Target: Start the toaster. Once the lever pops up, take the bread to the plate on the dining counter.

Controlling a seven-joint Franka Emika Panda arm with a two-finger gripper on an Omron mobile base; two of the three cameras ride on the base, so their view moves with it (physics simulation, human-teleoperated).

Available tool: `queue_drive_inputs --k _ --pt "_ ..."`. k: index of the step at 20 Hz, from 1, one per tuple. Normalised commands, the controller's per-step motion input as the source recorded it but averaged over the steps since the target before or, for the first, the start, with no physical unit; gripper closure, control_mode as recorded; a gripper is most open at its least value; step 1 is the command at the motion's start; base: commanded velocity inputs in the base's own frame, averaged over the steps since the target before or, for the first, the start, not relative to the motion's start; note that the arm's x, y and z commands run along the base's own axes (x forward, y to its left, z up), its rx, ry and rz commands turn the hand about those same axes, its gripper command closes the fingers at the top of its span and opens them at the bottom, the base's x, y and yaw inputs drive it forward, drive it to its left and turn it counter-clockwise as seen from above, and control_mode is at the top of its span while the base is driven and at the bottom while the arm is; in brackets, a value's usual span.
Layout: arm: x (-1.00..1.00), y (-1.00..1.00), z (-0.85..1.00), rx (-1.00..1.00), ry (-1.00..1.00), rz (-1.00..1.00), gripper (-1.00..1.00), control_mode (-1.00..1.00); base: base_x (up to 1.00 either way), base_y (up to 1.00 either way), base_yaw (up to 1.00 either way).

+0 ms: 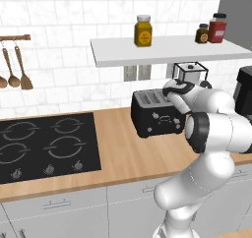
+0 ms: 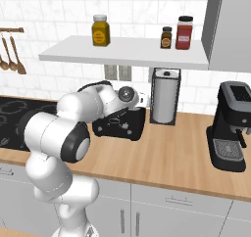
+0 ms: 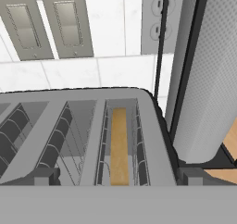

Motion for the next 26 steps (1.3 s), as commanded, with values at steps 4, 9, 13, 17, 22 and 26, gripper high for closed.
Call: queue_drive_inputs --k 4,9,13,17,22,26 --pt "0.0 0.0 0.0 0.0 0.0 0.0 -1.0 -1.0 0.0 0.0 0.0" --pt "0.0 0.0 0.0 0.0 0.0 0.0 -1.0 -1.0 0.0 0.0 0.0" --pt "0.0 0.0 0.0 0.0 0.0 0.0 -1.0 -1.0 0.0 0.0 0.0" --pt "0.0 0.0 0.0 0.0 0.0 0.0 -1.0 -1.0 0.0 0.0 0.0" --pt "0.0 0.0 0.0 0.0 0.0 0.0 -1.0 -1.0 0.0 0.0 0.0" --pt "0.0 0.0 0.0 0.0 0.0 0.0 -1.0 -1.0 0.0 0.0 0.0"
